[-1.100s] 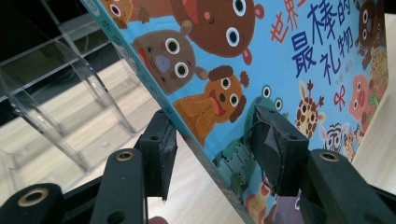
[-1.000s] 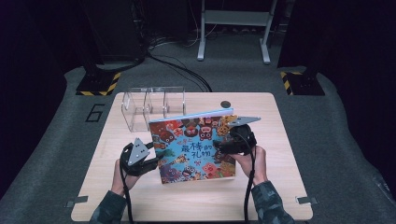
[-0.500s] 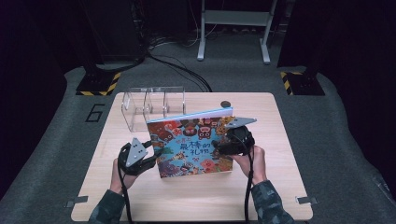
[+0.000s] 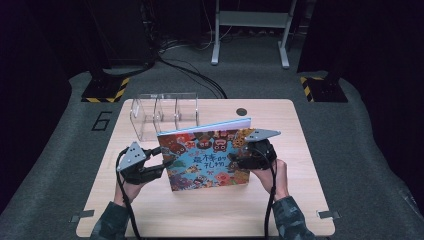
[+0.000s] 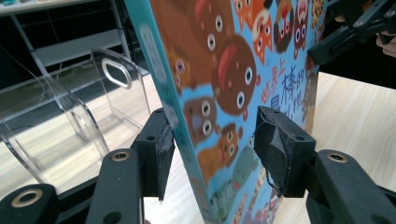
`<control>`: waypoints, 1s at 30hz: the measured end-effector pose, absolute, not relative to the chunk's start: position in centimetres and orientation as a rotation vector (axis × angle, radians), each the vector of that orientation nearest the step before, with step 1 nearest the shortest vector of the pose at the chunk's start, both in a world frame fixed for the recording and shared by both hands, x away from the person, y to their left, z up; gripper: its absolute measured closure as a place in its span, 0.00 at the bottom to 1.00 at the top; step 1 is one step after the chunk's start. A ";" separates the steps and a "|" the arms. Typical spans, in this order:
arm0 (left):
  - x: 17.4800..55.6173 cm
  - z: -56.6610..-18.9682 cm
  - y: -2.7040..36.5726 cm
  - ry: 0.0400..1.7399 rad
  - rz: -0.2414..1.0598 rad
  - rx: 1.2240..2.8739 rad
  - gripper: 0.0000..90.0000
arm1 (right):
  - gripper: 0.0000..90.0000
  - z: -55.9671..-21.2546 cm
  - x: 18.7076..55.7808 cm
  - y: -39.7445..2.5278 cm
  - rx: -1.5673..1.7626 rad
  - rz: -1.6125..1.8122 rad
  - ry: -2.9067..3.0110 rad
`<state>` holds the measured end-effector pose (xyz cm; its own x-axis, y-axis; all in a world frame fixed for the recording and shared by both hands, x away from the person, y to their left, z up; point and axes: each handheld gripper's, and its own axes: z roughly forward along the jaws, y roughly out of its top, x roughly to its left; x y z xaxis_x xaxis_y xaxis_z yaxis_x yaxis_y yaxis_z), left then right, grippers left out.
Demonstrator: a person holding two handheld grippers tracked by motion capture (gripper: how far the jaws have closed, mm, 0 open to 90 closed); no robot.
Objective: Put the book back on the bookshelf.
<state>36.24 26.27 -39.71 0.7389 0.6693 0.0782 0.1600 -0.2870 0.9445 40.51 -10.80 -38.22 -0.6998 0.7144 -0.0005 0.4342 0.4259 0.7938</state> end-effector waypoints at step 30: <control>36.9 -36.6 26.2 0.612 0.536 1.835 0.67 | 0.32 -38.3 40.5 -10.8 0.995 1.256 2.312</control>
<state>36.86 26.18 -36.64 0.7662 0.6387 0.0704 0.1550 -0.2900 0.9444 40.55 -10.78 -38.25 -0.7032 0.7097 0.0422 0.4215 0.3684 0.8287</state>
